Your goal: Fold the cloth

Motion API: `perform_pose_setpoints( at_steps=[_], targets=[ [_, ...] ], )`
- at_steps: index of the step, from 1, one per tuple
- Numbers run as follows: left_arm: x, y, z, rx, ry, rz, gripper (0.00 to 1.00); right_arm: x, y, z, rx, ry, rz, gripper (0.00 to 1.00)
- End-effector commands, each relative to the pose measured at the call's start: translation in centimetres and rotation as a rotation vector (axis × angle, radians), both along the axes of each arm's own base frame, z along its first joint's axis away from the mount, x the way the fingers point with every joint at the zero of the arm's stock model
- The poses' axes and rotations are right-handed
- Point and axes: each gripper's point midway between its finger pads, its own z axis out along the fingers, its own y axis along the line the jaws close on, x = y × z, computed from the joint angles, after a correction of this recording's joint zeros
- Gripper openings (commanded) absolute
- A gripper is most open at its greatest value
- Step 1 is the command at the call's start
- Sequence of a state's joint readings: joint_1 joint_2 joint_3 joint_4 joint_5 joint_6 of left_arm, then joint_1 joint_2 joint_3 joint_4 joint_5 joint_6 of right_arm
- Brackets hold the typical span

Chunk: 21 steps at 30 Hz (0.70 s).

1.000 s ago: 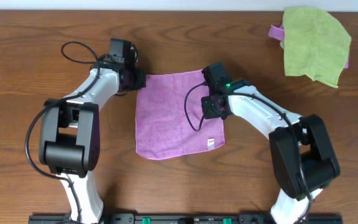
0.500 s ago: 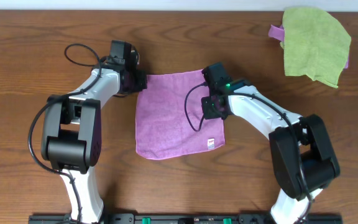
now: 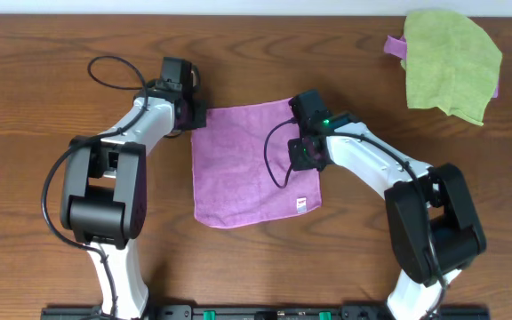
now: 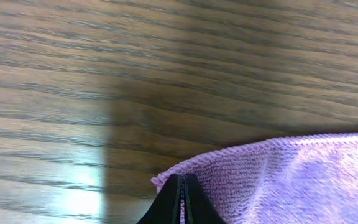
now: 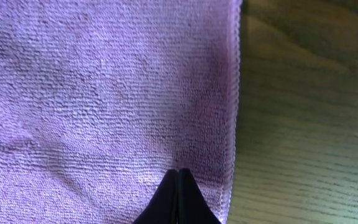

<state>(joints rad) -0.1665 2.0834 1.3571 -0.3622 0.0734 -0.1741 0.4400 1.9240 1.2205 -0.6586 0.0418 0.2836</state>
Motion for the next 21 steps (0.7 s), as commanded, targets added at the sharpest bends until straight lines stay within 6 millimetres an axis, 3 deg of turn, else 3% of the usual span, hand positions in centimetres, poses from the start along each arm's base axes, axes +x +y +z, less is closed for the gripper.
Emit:
perform_pose_setpoints(
  at_steps=[1,15,21],
  targets=[
    [-1.0,2.8,-2.1,0.148,0.049,0.01,0.06,0.2,0.2,0.1,-0.009,-0.006,0.005,0.01],
    [1.2,1.9,-0.7,0.132,-0.028,-0.06,0.06,0.0,0.4,0.1,0.005,0.007,0.009,0.01],
    [2.1,1.8,0.3,0.129,-0.054,-0.058,0.06,-2.4,1.7,0.0,0.034,0.087,0.04,0.01]
  ],
)
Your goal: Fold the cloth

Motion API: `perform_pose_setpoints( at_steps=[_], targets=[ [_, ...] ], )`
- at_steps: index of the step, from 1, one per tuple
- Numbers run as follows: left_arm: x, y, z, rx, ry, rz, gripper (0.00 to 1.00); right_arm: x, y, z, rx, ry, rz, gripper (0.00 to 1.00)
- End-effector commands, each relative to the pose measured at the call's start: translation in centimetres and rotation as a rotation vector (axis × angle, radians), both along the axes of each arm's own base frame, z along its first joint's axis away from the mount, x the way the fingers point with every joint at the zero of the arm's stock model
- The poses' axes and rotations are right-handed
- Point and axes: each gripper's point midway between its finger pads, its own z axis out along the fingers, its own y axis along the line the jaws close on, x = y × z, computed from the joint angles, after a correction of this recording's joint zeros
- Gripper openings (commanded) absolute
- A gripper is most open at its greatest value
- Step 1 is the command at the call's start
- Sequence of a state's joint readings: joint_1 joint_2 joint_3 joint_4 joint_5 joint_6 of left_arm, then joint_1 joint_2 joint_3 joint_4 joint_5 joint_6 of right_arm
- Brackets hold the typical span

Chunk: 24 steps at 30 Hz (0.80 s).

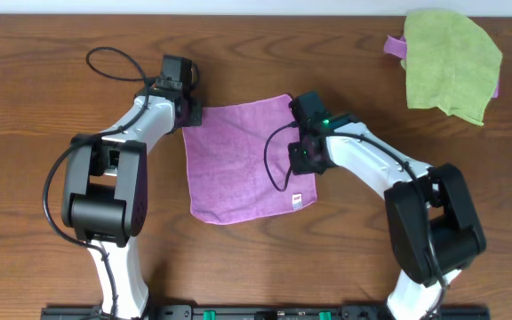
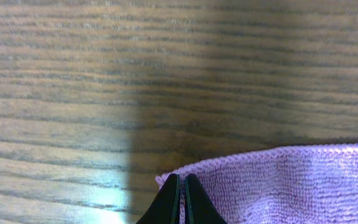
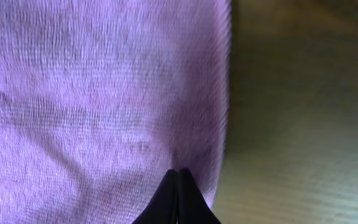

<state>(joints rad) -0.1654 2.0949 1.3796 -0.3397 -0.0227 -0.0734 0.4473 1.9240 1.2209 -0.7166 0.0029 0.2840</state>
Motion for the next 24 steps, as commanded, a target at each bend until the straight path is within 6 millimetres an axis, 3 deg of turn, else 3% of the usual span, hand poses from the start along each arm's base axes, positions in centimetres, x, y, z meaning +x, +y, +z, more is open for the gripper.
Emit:
perform_pose_setpoints(
  at_steps=[1,4,9,11,13,17,24],
  targets=[
    [0.7,0.3,-0.2,0.007,-0.002,-0.006,0.06,-1.1,1.6,0.4,0.021,0.026,0.031,0.01],
    [0.6,-0.1,-0.2,-0.01,0.004,-0.014,0.06,-1.8,2.2,1.4,0.019,0.021,0.043,0.01],
    [0.3,-0.1,-0.4,-0.013,0.017,-0.016,0.06,-2.2,1.6,5.9,-0.048,-0.103,0.039,0.01],
    [0.1,-0.1,-0.5,-0.011,0.027,-0.016,0.06,-3.2,1.1,8.1,-0.077,-0.166,0.055,0.01],
    [-0.1,-0.1,-0.5,-0.01,0.034,-0.016,0.06,-4.5,1.0,9.0,-0.054,-0.195,0.056,0.01],
    [-0.1,-0.1,-0.5,-0.01,0.036,-0.016,0.06,-6.6,0.3,8.2,0.004,-0.227,0.03,0.01],
    [-0.2,-0.5,-0.5,-0.032,0.038,-0.025,0.06,-6.9,0.4,5.3,0.043,-0.238,0.018,0.01]
  ],
)
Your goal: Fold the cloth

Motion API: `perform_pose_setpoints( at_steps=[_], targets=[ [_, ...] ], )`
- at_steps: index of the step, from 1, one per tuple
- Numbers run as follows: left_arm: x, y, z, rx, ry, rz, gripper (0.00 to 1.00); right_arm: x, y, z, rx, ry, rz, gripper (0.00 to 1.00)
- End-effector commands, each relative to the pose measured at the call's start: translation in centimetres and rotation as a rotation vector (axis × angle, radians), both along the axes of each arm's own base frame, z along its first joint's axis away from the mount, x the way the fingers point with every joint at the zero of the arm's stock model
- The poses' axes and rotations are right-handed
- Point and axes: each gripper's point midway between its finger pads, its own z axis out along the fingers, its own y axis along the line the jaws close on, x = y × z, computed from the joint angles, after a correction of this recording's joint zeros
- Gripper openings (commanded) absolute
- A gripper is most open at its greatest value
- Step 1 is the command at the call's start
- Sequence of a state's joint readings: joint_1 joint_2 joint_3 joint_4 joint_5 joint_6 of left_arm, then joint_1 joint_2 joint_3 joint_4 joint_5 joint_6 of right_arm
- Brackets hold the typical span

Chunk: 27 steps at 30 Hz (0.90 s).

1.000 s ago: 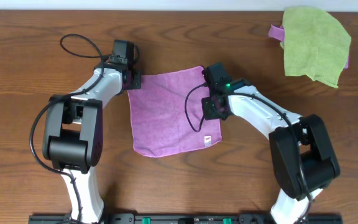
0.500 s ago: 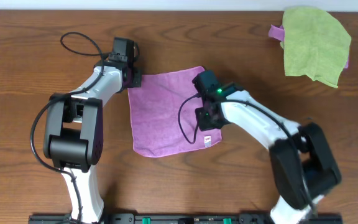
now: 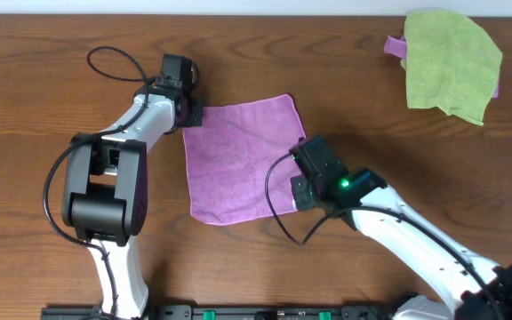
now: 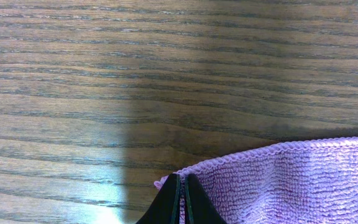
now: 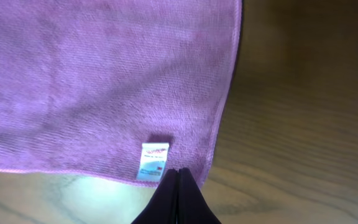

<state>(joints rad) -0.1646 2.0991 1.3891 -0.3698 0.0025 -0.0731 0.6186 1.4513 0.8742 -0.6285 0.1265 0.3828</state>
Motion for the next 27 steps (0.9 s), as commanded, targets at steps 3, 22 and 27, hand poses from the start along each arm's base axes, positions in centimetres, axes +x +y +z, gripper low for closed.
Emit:
perform_pose_setpoints(
  at_steps=[3,22,27],
  targets=[
    [0.3,-0.2,-0.3,-0.015,0.01,-0.016,0.06,0.4,0.2,-0.8,0.024,-0.005,-0.029,0.01],
    [0.3,-0.2,-0.3,-0.015,0.011,-0.016,0.06,-1.4,-0.4,-5.8,-0.046,0.14,-0.021,0.01],
    [0.3,-0.2,-0.3,-0.015,0.011,-0.016,0.06,-2.4,-1.4,-6.8,-0.076,0.162,-0.037,0.02]
  ],
)
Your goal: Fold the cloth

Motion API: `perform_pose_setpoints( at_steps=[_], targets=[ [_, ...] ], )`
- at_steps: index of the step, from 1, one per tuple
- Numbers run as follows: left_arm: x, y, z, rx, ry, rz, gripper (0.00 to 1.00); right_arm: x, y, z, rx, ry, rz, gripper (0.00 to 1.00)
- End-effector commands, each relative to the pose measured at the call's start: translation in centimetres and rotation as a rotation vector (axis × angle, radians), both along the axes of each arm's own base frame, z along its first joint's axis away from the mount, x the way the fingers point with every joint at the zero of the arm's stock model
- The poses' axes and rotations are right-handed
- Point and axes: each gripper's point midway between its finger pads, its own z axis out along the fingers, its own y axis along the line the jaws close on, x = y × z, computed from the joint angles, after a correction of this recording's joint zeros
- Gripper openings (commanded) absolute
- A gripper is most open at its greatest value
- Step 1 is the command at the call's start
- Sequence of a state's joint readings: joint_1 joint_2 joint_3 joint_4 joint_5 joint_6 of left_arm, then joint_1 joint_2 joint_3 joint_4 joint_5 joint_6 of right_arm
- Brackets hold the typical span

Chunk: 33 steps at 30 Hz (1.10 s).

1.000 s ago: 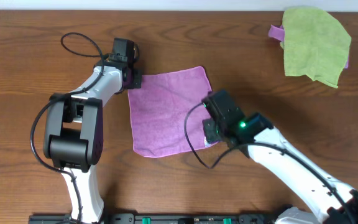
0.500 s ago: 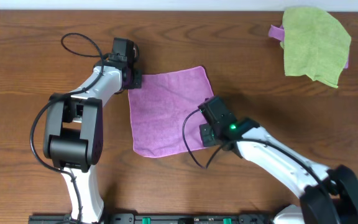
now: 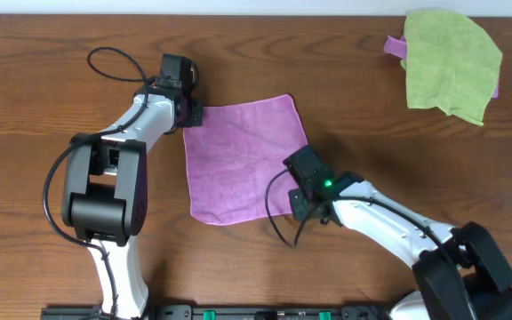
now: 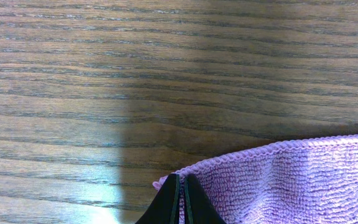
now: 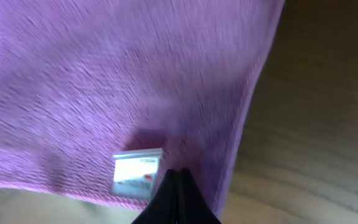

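The purple cloth (image 3: pixel 238 164) lies flat and spread open in the middle of the wooden table (image 3: pixel 25 71). My left gripper (image 3: pixel 188 114) is at the cloth's far left corner, its fingers shut on that corner (image 4: pixel 181 177); the purple weave (image 4: pixel 291 180) runs off to the right. My right gripper (image 3: pixel 299 203) is at the near right corner, shut with its tips (image 5: pixel 174 172) over the cloth (image 5: pixel 135 74) beside a white label (image 5: pixel 137 173). The right wrist view is blurred.
A crumpled green cloth (image 3: pixel 452 62) lies at the far right corner of the table on top of another purple piece (image 3: pixel 396 44). A black cable (image 3: pixel 114 71) loops beside the left arm.
My right gripper has shifted a little left along the cloth's near right corner, so the label sits closer to its tips. The left gripper and the cloth have not moved.
At first my right gripper was shut on the middle of the cloth's right edge and my left on the far left corner. Then the cloth lay a bit further left. After that my right gripper stood at the near right corner, where it still is.
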<state>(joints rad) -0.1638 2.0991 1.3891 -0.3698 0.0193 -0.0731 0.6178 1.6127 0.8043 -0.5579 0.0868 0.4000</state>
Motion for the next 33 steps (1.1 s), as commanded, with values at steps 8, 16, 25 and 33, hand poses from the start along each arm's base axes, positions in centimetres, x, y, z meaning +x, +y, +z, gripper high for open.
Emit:
perform_pose_setpoints(
  at_steps=[8,16,25,33],
  targets=[
    [0.3,0.1,-0.4,0.0,0.011,-0.011,0.06,-0.1,-0.4,-1.2,0.008,-0.023,-0.029,0.01],
    [0.7,0.0,-0.2,-0.002,-0.009,-0.011,0.06,-2.1,-0.1,-1.9,0.025,0.048,-0.053,0.01],
    [1.8,-0.7,0.4,-0.036,-0.059,-0.023,0.06,-4.5,2.7,-1.9,0.052,0.076,0.003,0.01],
    [1.7,-1.0,0.4,-0.054,-0.054,-0.031,0.06,-4.8,3.0,-1.9,0.055,0.08,0.01,0.01]
  ],
)
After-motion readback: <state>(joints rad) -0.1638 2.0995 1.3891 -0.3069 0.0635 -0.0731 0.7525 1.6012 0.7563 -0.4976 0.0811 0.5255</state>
